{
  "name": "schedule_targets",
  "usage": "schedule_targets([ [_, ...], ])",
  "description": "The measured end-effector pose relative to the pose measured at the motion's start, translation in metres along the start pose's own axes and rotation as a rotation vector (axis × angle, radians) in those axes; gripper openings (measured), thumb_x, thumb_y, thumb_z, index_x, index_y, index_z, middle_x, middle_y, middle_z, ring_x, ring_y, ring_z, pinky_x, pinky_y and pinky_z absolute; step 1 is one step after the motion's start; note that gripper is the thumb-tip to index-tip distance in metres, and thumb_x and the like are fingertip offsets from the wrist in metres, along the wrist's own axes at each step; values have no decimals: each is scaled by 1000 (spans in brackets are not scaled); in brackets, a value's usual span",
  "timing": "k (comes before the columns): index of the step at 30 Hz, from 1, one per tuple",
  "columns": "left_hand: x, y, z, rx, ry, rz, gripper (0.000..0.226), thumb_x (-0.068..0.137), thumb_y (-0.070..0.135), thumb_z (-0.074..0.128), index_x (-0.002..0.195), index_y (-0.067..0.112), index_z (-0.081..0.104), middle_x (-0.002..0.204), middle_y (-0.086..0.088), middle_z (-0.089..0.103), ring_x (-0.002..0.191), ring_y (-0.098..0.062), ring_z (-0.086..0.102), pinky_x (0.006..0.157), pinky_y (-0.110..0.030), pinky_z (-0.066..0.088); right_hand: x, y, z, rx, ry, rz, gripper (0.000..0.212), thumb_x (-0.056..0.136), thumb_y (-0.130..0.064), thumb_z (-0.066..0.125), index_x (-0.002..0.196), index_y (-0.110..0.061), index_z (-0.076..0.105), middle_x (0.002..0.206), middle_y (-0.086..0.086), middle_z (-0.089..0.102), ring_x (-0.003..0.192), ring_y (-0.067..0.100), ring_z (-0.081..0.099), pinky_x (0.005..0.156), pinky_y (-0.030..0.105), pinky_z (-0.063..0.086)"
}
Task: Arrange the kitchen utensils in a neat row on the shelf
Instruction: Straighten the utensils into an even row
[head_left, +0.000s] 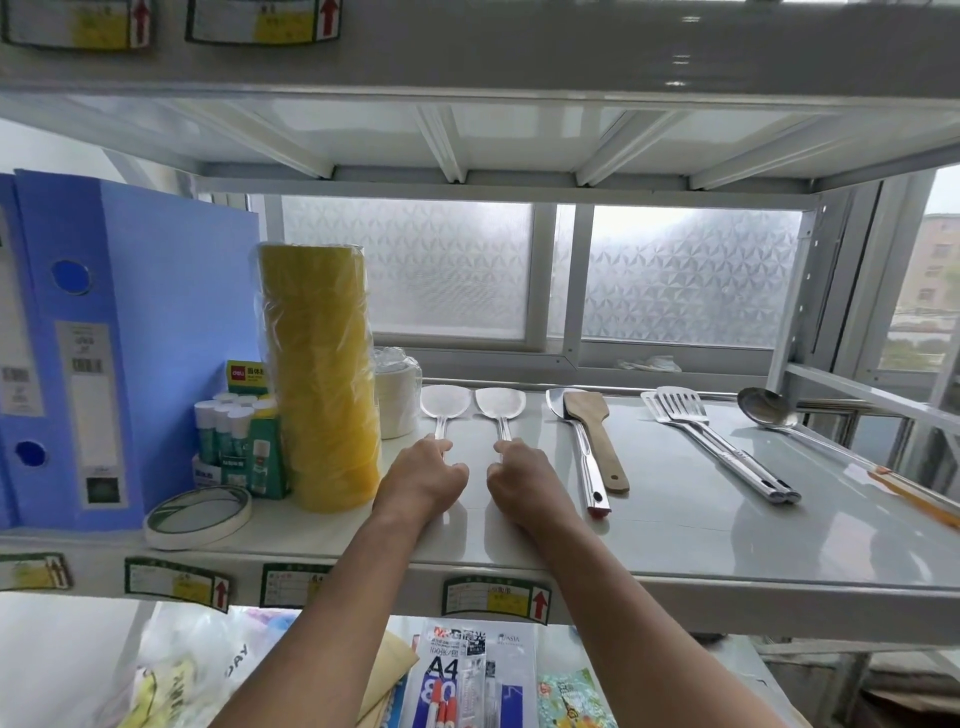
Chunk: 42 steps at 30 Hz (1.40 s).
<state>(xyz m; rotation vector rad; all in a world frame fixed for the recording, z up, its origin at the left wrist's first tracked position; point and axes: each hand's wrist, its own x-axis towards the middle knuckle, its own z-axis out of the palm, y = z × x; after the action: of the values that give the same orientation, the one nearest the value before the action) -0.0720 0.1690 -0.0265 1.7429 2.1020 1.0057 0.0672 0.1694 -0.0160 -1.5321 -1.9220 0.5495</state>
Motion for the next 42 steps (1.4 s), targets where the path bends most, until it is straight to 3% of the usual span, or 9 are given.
schedule_targets([
  [8, -2, 1, -2, -16, -16, 0, 58, 87, 29, 56, 143, 17, 54, 146, -8, 55, 133, -26, 51, 108, -38, 43, 4, 0, 1, 49, 0, 8, 50, 94, -14, 43, 142, -4, 47, 147, 18, 47, 134, 32, 46, 110, 39, 38],
  [11, -4, 3, -4, -39, -26, 10, 57, 88, 28, 56, 143, 16, 54, 147, -8, 54, 134, -26, 50, 109, -38, 43, 0, -2, -7, 180, 132, -38, 49, 94, -17, 49, 142, -7, 50, 147, 13, 50, 134, 28, 48, 108, 31, 36],
  [14, -8, 2, -6, -93, -15, 17, 55, 88, 27, 54, 141, 17, 55, 145, -7, 56, 132, -24, 51, 106, -35, 42, -5, 7, -27, 206, 294, -112, 38, 92, -10, 53, 129, -10, 61, 136, 9, 60, 124, 25, 56, 94, 20, 36],
  [16, -10, 2, -8, -116, 2, 32, 54, 87, 29, 53, 139, 17, 57, 144, -6, 57, 131, -23, 52, 103, -34, 43, -4, 22, -43, 143, 343, -105, 37, 90, -9, 53, 124, -13, 64, 132, 11, 63, 122, 27, 58, 96, 23, 39],
  [22, -13, 5, -10, -111, 18, 54, 57, 82, 38, 50, 134, 18, 61, 140, -7, 61, 126, -25, 57, 103, -41, 48, -2, 70, -73, -179, 68, 74, 49, 82, -34, 55, 129, -19, 59, 126, 14, 64, 115, 35, 58, 99, 41, 47],
  [28, -12, 3, -7, -74, 1, 26, 53, 86, 37, 51, 135, 18, 59, 140, -6, 60, 127, -25, 55, 104, -40, 47, 13, 79, -74, -250, -127, 112, 76, 72, -49, 43, 144, -25, 38, 124, 12, 66, 109, 31, 64, 101, 43, 47],
  [33, -9, 2, -4, -63, 23, 30, 50, 91, 32, 52, 138, 16, 57, 141, -7, 59, 129, -26, 53, 105, -40, 45, 14, 77, -77, -232, -159, 85, 77, 84, -42, 45, 155, -19, 26, 145, 15, 51, 127, 32, 53, 107, 40, 40],
  [38, -8, 3, -3, -61, 27, 39, 51, 92, 32, 52, 140, 16, 55, 144, -7, 56, 131, -25, 51, 107, -39, 44, 16, 75, -78, -220, -183, 74, 71, 89, -36, 46, 154, -18, 27, 136, 17, 58, 120, 30, 58, 100, 35, 42],
  [42, -8, 2, -2, -57, 31, 36, 50, 92, 32, 53, 140, 16, 54, 144, -7, 57, 130, -25, 52, 105, -37, 44, 18, 72, -77, -226, -191, 61, 67, 91, -33, 46, 154, -18, 28, 140, 16, 54, 123, 31, 55, 101, 35, 41],
])
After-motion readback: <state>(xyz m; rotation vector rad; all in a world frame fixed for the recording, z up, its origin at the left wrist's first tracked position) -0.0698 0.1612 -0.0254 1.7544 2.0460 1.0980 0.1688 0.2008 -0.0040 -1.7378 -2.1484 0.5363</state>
